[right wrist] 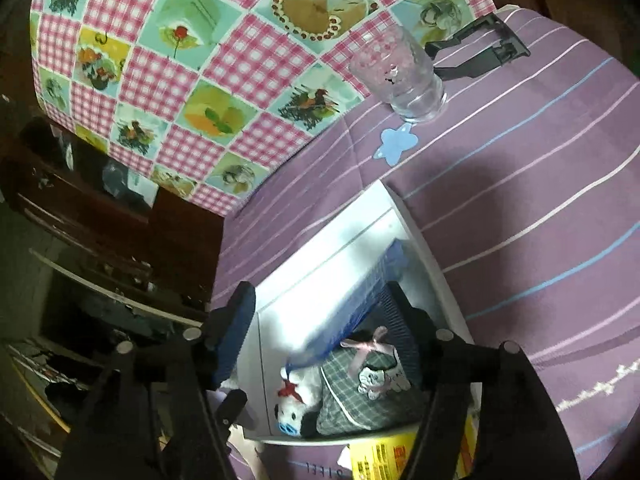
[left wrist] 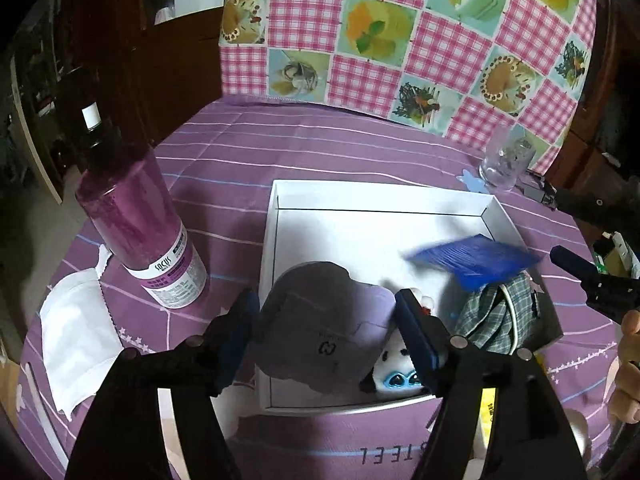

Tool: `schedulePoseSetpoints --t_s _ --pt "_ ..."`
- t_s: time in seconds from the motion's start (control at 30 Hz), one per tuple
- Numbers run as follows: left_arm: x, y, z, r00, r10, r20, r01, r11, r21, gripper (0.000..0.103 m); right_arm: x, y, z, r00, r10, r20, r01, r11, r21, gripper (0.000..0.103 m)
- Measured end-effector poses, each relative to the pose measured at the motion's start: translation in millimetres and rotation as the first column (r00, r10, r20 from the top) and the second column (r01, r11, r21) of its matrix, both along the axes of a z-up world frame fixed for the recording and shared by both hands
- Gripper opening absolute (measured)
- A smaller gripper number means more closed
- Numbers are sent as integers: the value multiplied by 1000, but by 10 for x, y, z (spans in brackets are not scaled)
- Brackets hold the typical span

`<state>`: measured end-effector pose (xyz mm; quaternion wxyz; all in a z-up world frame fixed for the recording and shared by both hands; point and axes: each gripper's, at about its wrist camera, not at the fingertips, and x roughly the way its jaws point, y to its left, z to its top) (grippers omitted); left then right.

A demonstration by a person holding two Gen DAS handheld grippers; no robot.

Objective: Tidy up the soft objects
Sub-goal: 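Open the right gripper to drop the blue packet into the box while the left gripper holds the foam pad, then grasp the pink glitter sponge with the right gripper while the left gripper holds the foam pad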

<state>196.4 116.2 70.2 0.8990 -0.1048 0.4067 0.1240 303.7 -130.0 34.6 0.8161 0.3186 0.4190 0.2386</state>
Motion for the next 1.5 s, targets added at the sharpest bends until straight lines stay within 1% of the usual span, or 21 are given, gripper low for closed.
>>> schedulePoseSetpoints --t_s 0.2,0.27,0.33,0.57,0.67,0.73,0.83,0.9,1.03,1.2,1.33,1.43,1.5 --pt "18 0 4 1000 10 1 -10 1000 -8 70 -52 66 40 999 27 -43 -31 996 -89 66" --pt "10 6 25 1000 16 3 -16 1000 -11 70 -90 88 82 998 35 -43 -40 991 -126 66" --pt "-9 -1 55 1000 17 6 -17 1000 -12 70 -138 113 141 998 52 -35 -57 988 -144 66" --pt "-191 -102 270 999 8 49 -6 999 -31 70 -463 336 478 983 163 80 -144 969 -202 66" --pt "-314 -171 373 998 -3 66 5 1000 -28 70 -593 401 585 979 172 112 -139 956 -258 66" --pt "-402 -216 427 997 -12 72 13 1000 -25 70 -677 359 638 977 166 134 -128 959 -255 66" --pt "-571 -285 488 996 -26 89 27 999 -18 70 -839 264 682 969 184 165 -140 959 -245 66" --pt "-667 -341 504 995 -31 97 32 999 -10 70 -981 201 697 961 193 199 -137 954 -265 66" --pt "-833 -492 468 994 -54 99 53 999 8 70 -1250 77 645 946 202 252 -113 938 -327 66" --pt "-1059 -760 364 990 -110 87 105 993 63 70 -1536 -146 503 936 203 287 -95 931 -351 66" --pt "-1179 -921 309 984 -160 78 156 986 61 70 -1688 -320 414 941 174 291 -57 928 -369 66" --pt "-1241 -1038 264 976 -205 68 200 977 70 70 -1806 -467 361 939 140 313 -10 924 -381 66" --pt "-1282 -1086 221 971 -228 69 225 973 47 70 -1888 -553 317 936 134 325 0 924 -382 66"
